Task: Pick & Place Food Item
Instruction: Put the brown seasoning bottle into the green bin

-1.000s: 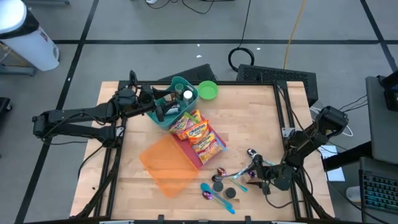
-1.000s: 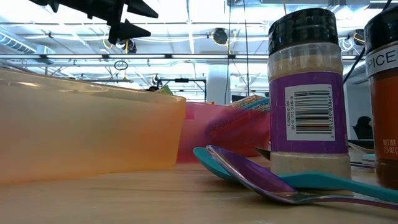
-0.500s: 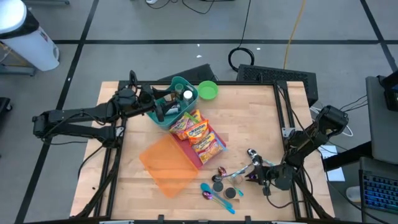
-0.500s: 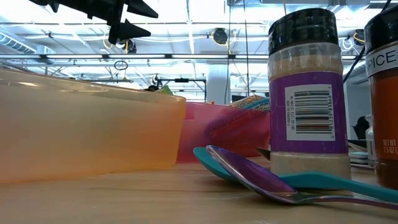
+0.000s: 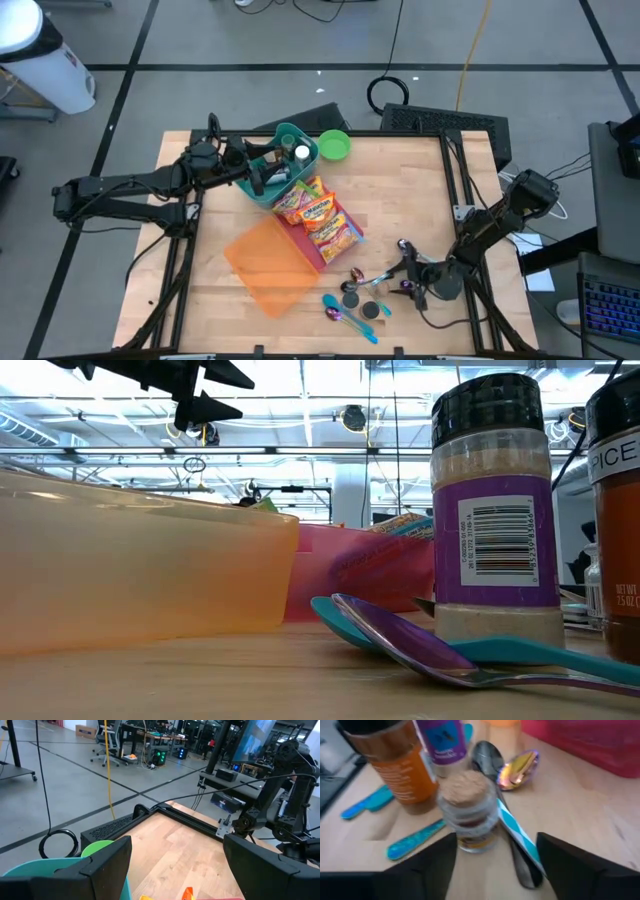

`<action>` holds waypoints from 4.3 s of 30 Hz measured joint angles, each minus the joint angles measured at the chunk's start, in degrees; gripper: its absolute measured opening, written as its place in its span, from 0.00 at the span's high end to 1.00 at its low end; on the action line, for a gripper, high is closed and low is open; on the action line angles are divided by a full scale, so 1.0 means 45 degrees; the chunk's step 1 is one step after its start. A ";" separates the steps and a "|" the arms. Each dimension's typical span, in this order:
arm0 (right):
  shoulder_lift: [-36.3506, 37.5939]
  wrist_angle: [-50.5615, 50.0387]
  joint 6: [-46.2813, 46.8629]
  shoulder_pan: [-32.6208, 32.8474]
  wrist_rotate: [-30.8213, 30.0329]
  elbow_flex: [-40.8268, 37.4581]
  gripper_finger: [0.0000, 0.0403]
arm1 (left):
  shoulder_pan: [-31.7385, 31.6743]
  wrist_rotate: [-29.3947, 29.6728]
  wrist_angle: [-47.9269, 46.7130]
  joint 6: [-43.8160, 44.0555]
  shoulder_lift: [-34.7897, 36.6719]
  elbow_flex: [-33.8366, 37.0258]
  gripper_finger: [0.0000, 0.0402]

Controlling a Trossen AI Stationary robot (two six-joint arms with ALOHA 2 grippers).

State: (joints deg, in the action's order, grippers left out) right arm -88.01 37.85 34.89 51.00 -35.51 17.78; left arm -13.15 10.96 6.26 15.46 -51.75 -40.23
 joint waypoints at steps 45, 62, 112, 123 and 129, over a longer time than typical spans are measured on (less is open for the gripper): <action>-0.0647 0.1922 -0.4154 -0.1733 0.2915 0.0481 0.45 | 0.0002 -0.0029 -0.0010 -0.0034 0.0000 -0.0005 0.19; 0.4627 0.0584 -0.4289 -0.3691 0.2369 0.0476 0.45 | -0.0110 -0.1210 -0.0426 0.1622 -0.0421 -0.0297 0.19; 0.3721 -0.0064 -0.2971 -0.8226 0.2376 -0.3201 0.44 | 0.1787 -0.4090 -0.8699 -0.2749 -0.9462 -0.9500 0.19; 0.3750 -0.1646 -0.2354 -0.8231 0.3576 -0.3230 0.41 | 0.1787 -0.4065 -0.8701 -0.2651 -0.9462 -0.9496 0.19; 0.3716 -0.0837 -0.2537 -0.8235 0.3703 -0.3221 0.35 | 0.1787 -0.4069 -0.8700 -0.2652 -0.9462 -0.9491 0.19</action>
State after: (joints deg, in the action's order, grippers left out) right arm -71.29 34.09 23.47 13.94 -18.85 3.28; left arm -5.10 -7.35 -32.89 3.53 -94.32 -82.94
